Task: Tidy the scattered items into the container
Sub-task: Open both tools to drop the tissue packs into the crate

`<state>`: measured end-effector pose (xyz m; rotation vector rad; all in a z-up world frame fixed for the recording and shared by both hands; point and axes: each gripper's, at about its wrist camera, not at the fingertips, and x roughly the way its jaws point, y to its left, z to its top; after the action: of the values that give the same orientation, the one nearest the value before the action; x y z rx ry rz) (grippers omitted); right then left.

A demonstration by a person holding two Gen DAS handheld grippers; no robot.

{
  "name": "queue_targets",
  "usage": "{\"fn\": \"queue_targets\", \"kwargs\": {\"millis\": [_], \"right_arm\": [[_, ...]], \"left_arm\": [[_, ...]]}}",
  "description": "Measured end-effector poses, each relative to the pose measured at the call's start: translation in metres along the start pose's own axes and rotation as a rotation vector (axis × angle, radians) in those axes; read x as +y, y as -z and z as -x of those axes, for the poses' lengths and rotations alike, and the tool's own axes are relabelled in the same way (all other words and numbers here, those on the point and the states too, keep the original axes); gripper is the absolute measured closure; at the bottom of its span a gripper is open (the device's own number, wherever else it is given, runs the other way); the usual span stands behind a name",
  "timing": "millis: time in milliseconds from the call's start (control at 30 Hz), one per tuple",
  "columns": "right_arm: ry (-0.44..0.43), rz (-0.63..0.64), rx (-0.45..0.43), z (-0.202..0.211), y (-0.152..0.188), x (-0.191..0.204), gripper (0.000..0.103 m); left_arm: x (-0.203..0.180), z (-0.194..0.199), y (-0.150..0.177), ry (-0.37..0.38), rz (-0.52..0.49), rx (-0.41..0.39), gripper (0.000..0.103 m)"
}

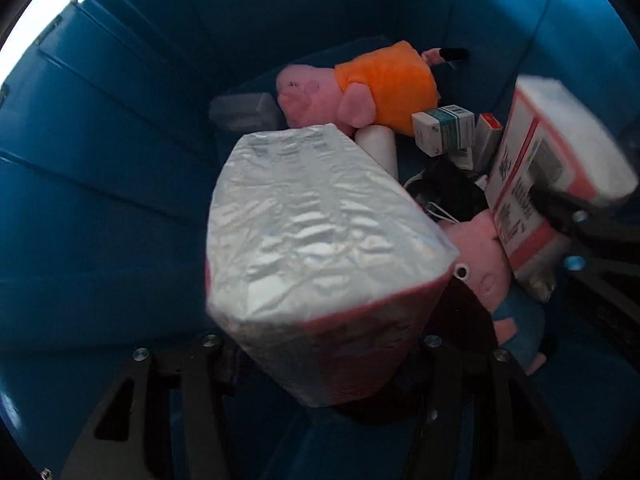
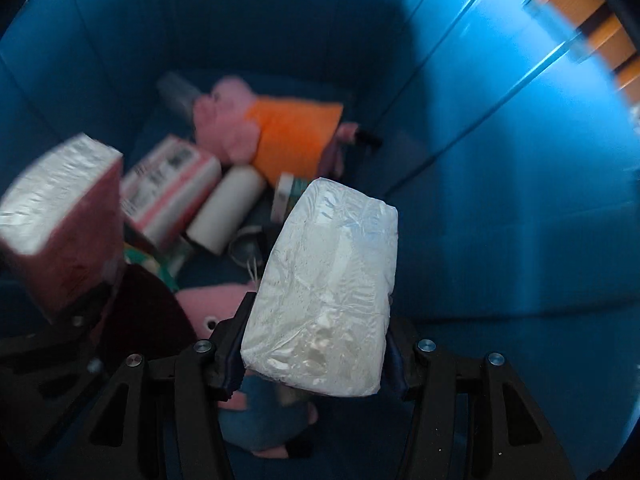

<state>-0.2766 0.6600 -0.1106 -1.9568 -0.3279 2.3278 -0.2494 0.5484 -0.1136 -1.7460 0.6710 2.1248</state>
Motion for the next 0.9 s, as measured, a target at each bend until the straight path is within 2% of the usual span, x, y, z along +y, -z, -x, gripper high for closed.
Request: {"fn": "queue_targets", "kwargs": {"millis": [133,300,400,433,500,533,567,900], "right_arm": [[0.021,0.017,0.009,-0.008,0.002,0.004,0.049],[0.010,0.019,-0.025,0.001,-0.003,0.004,0.048],[-0.002,0.007,-0.034,0.001,-0.014,0.001,0.046],[-0.003,0.005,-0.033,0.000,-0.015,0.001,0.045],[-0.011,-0.004,-0.043,0.002,-0.017,-0.001,0.031],[-0.022,-0.010,-0.053,0.003,-0.018,-0.002,0.020],[-0.034,-0.016,-0.063,0.005,-0.019,-0.002,0.018],[-0.042,-0.024,-0.075,0.008,-0.020,-0.001,0.017]], "left_arm": [[-0.013,0.002,0.003,-0.002,0.012,0.009,0.049],[-0.007,0.002,-0.006,0.012,0.026,-0.029,0.046],[-0.010,0.002,-0.005,0.015,0.014,-0.033,0.036],[-0.010,0.004,-0.005,0.011,0.013,-0.042,0.033],[-0.010,0.004,-0.007,-0.003,0.017,-0.058,0.029],[-0.008,0.004,-0.007,-0.003,0.022,-0.061,0.029],[-0.007,0.003,-0.008,-0.004,0.030,-0.057,0.028],[-0.001,0.000,-0.011,-0.004,0.058,-0.044,0.026]]}}
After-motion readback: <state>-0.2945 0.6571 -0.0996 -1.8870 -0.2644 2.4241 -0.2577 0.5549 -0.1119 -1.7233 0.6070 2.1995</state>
